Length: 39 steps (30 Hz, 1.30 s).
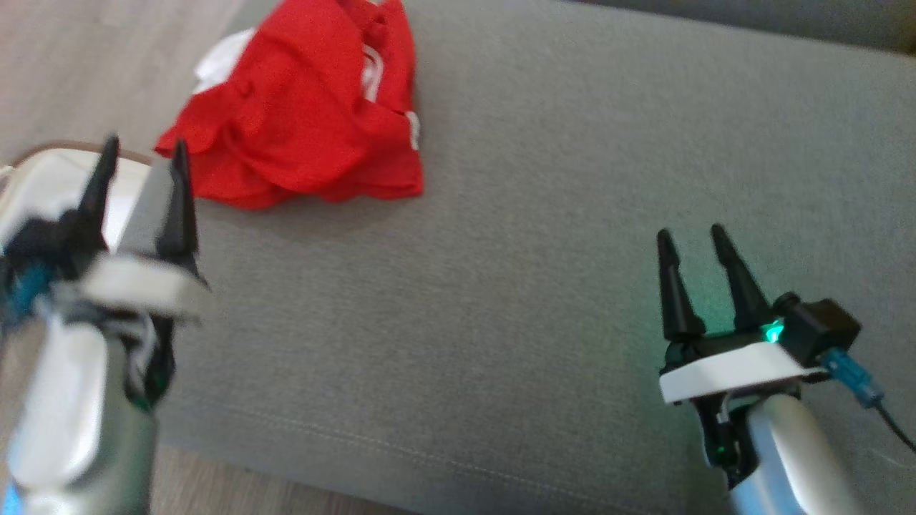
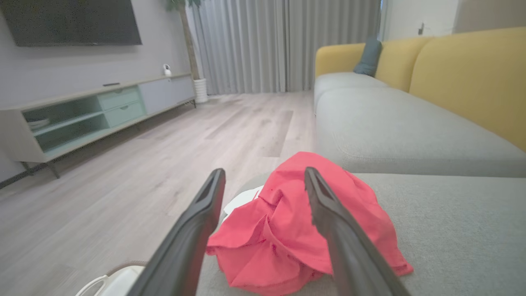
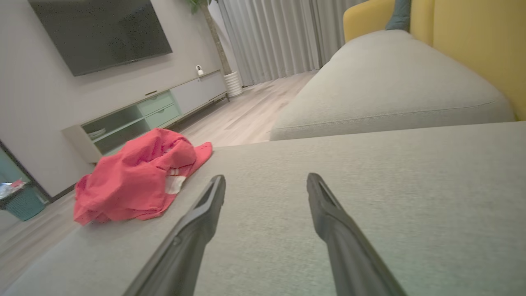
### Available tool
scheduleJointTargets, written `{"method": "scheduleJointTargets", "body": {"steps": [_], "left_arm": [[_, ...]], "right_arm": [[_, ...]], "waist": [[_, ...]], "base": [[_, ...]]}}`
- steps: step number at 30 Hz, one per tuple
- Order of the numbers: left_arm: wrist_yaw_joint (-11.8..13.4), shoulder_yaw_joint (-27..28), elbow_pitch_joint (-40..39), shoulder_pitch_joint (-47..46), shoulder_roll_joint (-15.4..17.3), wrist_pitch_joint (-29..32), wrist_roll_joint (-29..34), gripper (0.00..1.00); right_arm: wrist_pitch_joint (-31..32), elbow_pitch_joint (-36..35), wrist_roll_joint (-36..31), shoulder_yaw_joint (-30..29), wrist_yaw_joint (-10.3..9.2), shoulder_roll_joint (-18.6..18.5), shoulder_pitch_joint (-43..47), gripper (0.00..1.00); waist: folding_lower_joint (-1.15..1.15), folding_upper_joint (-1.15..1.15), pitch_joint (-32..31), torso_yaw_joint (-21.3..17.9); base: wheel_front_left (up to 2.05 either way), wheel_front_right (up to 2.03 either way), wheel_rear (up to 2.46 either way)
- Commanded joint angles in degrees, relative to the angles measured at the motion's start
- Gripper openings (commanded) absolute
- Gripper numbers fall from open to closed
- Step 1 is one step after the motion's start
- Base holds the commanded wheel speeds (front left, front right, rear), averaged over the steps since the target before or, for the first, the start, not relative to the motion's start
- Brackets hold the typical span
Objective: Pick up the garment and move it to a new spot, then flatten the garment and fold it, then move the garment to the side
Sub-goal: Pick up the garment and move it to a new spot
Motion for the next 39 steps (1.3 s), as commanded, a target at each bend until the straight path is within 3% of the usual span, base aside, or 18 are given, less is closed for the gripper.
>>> {"method": "scheduleJointTargets", "body": {"steps": [1, 6, 13, 18, 28, 29, 30, 31, 39], "left_arm": [[-1.1, 2.5, 0.6, -6.1, 3.2, 2.4, -0.8, 1.00], [-4.2, 0.7, 11.6, -17.3, 8.1, 12.1, -3.1, 1.00], [-5.1, -3.6, 22.3, -27.1, 12.3, 20.2, -5.2, 1.00], [-5.2, -6.9, 29.0, -32.1, 14.3, 21.8, -6.4, 1.00], [-5.2, -11.1, 39.2, -36.6, 15.2, 21.9, -10.0, 1.00], [-5.2, -11.6, 39.8, -36.8, 15.1, 21.8, -10.4, 0.65], [-5.2, -11.8, 40.5, -37.1, 15.0, 21.9, -10.9, 0.16], [-5.2, -12.0, 41.0, -37.4, 15.0, 21.5, -11.4, 0.00], [-5.2, -12.9, 43.7, -39.4, 15.5, 13.9, -11.4, 0.00]], "right_arm": [[-0.4, -2.6, -0.9, 0.5, -0.04, -0.3, -1.9, 1.00], [0.5, -5.2, -2.6, -1.7, -0.04, -0.3, -3.3, 1.00], [1.2, -8.0, -3.1, -2.2, -0.04, -0.3, -4.4, 1.00], [1.4, -8.9, -3.1, -1.5, -0.04, -0.3, -4.3, 1.00], [1.1, -9.6, -2.6, -1.7, -0.04, -0.3, -4.1, 1.00], [1.1, -9.6, -2.6, -1.7, -0.04, -0.3, -4.1, 1.00], [1.0, -9.7, -2.6, -1.8, -0.04, -0.3, -4.1, 1.00], [1.0, -9.7, -2.6, -1.8, -0.04, -0.3, -4.1, 1.00], [0.8, -8.4, -2.1, -1.2, -0.04, -0.3, -3.8, 1.00]], "waist": [[0.00, 0.00, 3.7, -3.3], [0.00, 0.00, 7.1, -5.7], [0.00, 0.00, 10.7, -8.5], [0.00, 0.00, 12.2, -10.3], [0.00, 0.00, 13.4, -12.5], [0.00, 0.00, 13.4, -12.5], [0.00, 0.00, 13.4, -12.5], [0.00, 0.00, 13.5, -12.5], [0.00, 0.00, 10.2, -11.6]], "base": [[0.00, 0.00, 0.00], [0.00, 0.00, 0.00], [0.00, 0.00, 0.00], [0.00, 0.00, 0.00], [0.00, 0.00, 0.00], [0.00, 0.00, 0.00], [0.00, 0.00, 0.00], [0.00, 0.00, 0.00], [0.00, 0.00, 0.00]]}}
